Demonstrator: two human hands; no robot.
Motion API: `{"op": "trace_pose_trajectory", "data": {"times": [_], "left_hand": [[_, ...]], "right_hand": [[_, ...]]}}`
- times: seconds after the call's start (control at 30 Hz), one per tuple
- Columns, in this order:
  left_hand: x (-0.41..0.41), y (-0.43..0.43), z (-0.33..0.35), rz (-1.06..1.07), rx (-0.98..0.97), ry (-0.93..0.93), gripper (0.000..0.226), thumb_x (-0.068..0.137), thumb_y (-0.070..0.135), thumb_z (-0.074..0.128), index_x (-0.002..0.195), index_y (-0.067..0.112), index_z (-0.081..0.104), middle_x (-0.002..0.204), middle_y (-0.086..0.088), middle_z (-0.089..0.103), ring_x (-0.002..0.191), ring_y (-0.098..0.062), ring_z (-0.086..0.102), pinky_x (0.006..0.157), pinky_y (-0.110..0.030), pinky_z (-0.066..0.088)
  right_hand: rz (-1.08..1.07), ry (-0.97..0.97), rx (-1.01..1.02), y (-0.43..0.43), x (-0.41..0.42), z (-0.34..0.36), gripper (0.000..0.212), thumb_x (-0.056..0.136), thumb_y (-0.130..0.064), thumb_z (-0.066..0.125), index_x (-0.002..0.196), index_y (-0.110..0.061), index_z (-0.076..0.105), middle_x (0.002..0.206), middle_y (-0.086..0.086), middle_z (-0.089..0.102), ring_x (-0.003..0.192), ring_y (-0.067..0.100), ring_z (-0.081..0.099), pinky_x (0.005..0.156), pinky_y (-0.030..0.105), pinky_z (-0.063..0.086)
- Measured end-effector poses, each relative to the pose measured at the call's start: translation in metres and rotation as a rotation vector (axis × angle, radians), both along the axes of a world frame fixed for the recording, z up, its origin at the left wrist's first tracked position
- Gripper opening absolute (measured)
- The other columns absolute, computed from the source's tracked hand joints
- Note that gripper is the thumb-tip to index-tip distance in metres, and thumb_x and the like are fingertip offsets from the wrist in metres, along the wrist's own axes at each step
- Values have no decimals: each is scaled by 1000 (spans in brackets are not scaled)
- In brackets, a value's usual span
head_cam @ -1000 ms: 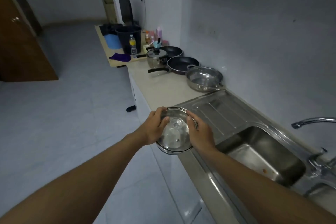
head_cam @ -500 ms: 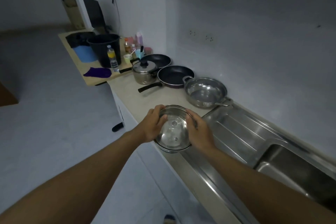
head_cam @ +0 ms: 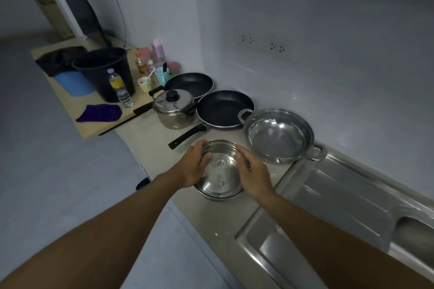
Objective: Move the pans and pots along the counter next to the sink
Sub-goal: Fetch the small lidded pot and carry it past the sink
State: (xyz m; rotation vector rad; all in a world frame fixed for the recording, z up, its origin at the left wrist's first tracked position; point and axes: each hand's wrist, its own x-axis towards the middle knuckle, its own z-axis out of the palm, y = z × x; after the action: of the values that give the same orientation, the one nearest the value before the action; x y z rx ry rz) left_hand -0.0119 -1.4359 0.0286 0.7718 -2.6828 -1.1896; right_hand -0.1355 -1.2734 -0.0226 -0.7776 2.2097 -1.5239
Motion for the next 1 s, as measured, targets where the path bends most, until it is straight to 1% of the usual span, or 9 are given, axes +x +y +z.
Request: {"op": "trace_pose_trajectory", "data": {"times": [0.1, 0.2, 0.27, 0.37, 0.5, 0.7, 0.83, 0.9, 1.0], "left_hand": [[-25, -33, -10, -70, -3, 8, 34, 102, 28, 49, 134, 18, 45, 125, -9, 57, 115, -22, 57, 103, -44, 46], [-49, -64, -26, -129, -16, 1, 21, 102, 28, 49, 121, 31, 43, 114, 10, 54, 105, 2, 54, 92, -25, 42], [-65, -83, -37, -180, -28, 4, 26, 102, 28, 49, 126, 30, 43, 114, 12, 50, 102, 4, 51, 91, -18, 38], [-87, -110, -51, -269, -32, 4, 37, 101, 27, 50, 136, 16, 46, 121, 3, 54, 112, -12, 52, 103, -33, 42], [-112, -140, -70, -361, 2, -87, 41, 101, 31, 51, 139, 19, 44, 131, -11, 54, 122, -26, 52, 108, -47, 41], [-130, -176, -111, -437, 22, -145, 42, 100, 31, 52, 140, 19, 45, 137, -12, 51, 128, -28, 48, 111, -44, 38], [-138, -188, -127, -478, 35, -101, 41, 101, 29, 50, 141, 16, 44, 141, -11, 49, 132, -27, 44, 113, -42, 35], [-142, -190, -129, -499, 38, -48, 43, 102, 28, 49, 143, 17, 41, 143, -10, 44, 133, -26, 43, 114, -41, 34], [-150, -192, -129, -532, -1, -4, 49, 104, 30, 43, 150, 19, 33, 153, -7, 32, 141, -22, 35, 119, -41, 29]], "right_hand": [[-38, -9, 0, -24, -15, -11, 40, 99, -53, 49, 138, -46, 56, 132, -23, 65, 124, 2, 58, 111, 36, 45], [-99, 4, -1, -45, -27, -26, 39, 102, -42, 51, 140, -36, 59, 135, -18, 65, 127, 2, 56, 113, 37, 44], [-129, 20, 14, -58, -34, -33, 39, 104, -36, 51, 142, -30, 58, 138, -12, 64, 130, 6, 56, 114, 40, 43], [-204, 18, 49, -76, -39, -45, 39, 105, -30, 51, 143, -25, 57, 141, -7, 62, 131, 10, 55, 115, 41, 41], [-328, -27, 105, -99, -34, -61, 39, 105, -30, 50, 144, -30, 56, 139, -11, 62, 129, 9, 56, 114, 38, 42], [-476, -118, 149, -134, -18, -84, 38, 106, -30, 48, 142, -36, 55, 127, -23, 60, 122, 6, 57, 112, 33, 42], [-533, -50, 211, -151, -21, -89, 39, 106, -29, 46, 145, -33, 54, 136, -10, 64, 123, 12, 58, 105, 26, 43], [-534, -7, 246, -157, -25, -90, 41, 107, -28, 45, 148, -28, 50, 149, 0, 53, 134, 16, 50, 110, 29, 40], [-507, 48, 390, -166, -26, -88, 49, 106, -39, 42, 153, -25, 42, 166, 8, 23, 145, 27, 37, 116, 41, 37]]}}
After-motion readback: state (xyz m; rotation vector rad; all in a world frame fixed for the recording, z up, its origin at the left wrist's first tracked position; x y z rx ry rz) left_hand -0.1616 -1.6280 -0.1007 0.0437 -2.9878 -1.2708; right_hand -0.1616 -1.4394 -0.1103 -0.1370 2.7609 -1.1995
